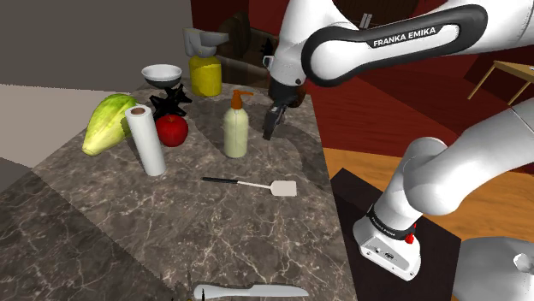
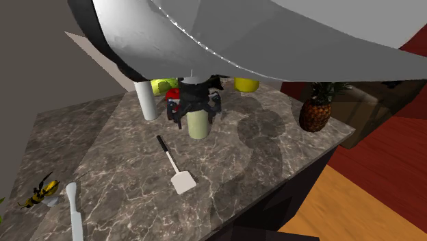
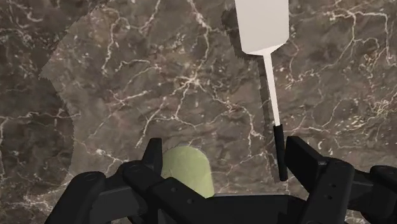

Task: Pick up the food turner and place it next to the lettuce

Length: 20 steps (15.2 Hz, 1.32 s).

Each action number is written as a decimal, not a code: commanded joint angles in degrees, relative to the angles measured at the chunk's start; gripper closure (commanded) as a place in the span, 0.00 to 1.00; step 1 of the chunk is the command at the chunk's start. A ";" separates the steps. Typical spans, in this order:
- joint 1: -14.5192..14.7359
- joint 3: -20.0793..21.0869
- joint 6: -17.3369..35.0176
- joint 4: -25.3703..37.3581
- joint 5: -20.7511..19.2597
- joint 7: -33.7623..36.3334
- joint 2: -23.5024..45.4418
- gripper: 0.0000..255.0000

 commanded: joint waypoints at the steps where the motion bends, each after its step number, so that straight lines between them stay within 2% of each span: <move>1: 1.32 1.34 3.08 -1.04 0.31 -0.67 2.43 0.00; 9: 5.86 6.68 12.78 -2.09 0.13 -2.67 13.06 0.00; 17: 5.75 7.58 19.82 -4.17 -1.03 -1.85 18.21 0.00; 20: 5.76 7.57 19.82 -4.17 -1.03 -1.85 18.21 0.00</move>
